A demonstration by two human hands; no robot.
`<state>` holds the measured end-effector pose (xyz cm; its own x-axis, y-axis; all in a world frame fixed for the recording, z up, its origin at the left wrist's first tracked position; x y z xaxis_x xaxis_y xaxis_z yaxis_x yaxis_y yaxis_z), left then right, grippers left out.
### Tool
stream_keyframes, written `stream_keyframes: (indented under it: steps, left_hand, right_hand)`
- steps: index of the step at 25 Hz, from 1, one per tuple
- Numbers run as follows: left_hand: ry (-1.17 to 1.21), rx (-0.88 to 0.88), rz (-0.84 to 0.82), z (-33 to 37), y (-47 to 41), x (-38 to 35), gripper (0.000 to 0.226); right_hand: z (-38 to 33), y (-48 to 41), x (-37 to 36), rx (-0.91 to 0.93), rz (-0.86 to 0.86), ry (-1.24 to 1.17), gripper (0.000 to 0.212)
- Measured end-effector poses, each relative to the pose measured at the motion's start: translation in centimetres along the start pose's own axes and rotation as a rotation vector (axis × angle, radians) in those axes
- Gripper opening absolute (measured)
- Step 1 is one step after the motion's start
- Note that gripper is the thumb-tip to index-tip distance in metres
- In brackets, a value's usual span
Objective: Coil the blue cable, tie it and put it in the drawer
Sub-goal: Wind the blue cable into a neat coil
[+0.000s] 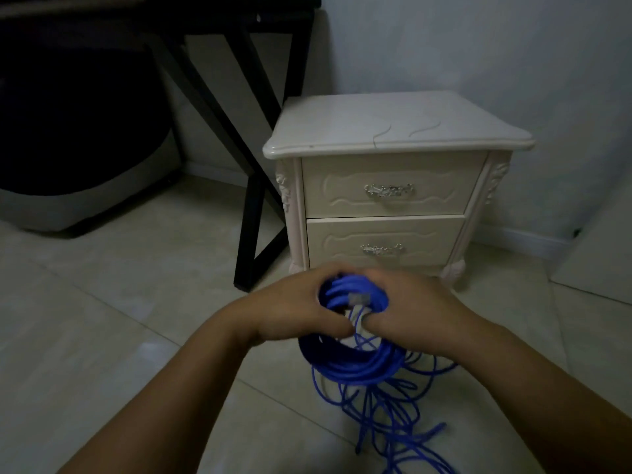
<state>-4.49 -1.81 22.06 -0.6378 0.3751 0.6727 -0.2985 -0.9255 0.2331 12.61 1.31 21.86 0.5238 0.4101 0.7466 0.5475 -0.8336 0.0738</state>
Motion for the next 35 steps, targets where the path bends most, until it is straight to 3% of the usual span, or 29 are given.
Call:
stream_keyframes:
  steps: [2,5,7,10,13,17,22,24,25,28,30,31,33,35]
  left_hand:
    - [-0.266,0.006,-0.002,0.2,-0.6,-1.4,0.051]
    - [-0.404,0.000,0.180,0.1,-1.5,-2.4,0.026]
    - [-0.335,-0.007,0.294,0.2,-1.7,-2.1,0.014]
    - [-0.201,0.022,0.416,0.3,-1.6,-1.5,0.010]
    - [0.092,0.123,0.540,0.2,-1.6,-0.5,0.011]
    - [0.457,0.221,0.698,0.4,-1.5,-0.6,0.016]
    - [0.798,0.272,0.737,0.5,-2.3,-3.2,0.014]
    - [0.805,0.224,0.639,0.3,-2.2,-3.2,0.013]
    - [0.769,0.168,0.521,0.1,-2.1,-2.9,0.017]
    - [0.682,0.005,0.074,-0.9,-0.9,-1.2,0.062]
    - [0.677,-0.031,-0.039,-1.3,-0.1,-0.1,0.077]
    - [0.609,-0.028,-0.028,-1.2,-0.1,0.1,0.079]
    - [0.215,-0.035,0.075,-0.4,-0.4,-0.8,0.076]
    - [-0.222,-0.062,0.328,0.2,-1.4,-2.5,0.055]
  right_hand:
    - [-0.4,0.1,-1.0,0.072,-0.058,0.202,0.036]
    - [-0.6,0.2,-1.3,0.082,-0.038,0.144,0.027]
    - [0.0,-0.1,-0.5,0.011,-0.010,-0.011,0.020]
    - [1.1,-0.4,0.7,-0.071,-0.060,-0.253,0.027]
    - [1.7,-0.3,1.0,-0.097,-0.092,-0.407,0.032]
    - [1.3,0.0,-1.0,-0.145,0.076,-0.633,0.028]
    - [1.1,-0.4,-2.6,-0.249,0.258,-1.189,0.019]
    - [1.3,-0.4,-2.6,-0.253,0.275,-1.264,0.017]
    - [1.5,-0.4,-2.3,-0.257,0.288,-1.246,0.015]
    - [2.3,-0.5,-0.2,-0.241,0.308,-1.076,0.011]
    - [2.4,-0.3,1.2,-0.213,0.259,-0.851,0.022]
    - [2.2,-0.2,1.4,-0.185,0.223,-0.685,0.027]
    - [1.7,0.0,0.6,-0.086,0.141,-0.337,0.030]
    - [1.2,0.0,-0.9,0.027,0.120,-0.112,0.032]
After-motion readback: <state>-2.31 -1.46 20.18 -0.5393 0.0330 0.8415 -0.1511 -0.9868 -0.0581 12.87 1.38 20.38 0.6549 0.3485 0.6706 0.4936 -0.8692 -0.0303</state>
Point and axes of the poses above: each hand's wrist, its own y-axis away from the middle knuckle, its own x-axis out of the back of the hand, z = x × y, the point moved 1 cm from there along -y, towards the middle knuckle, and after that the axes turned 14 degrees about -y, right-handed, at the moved point
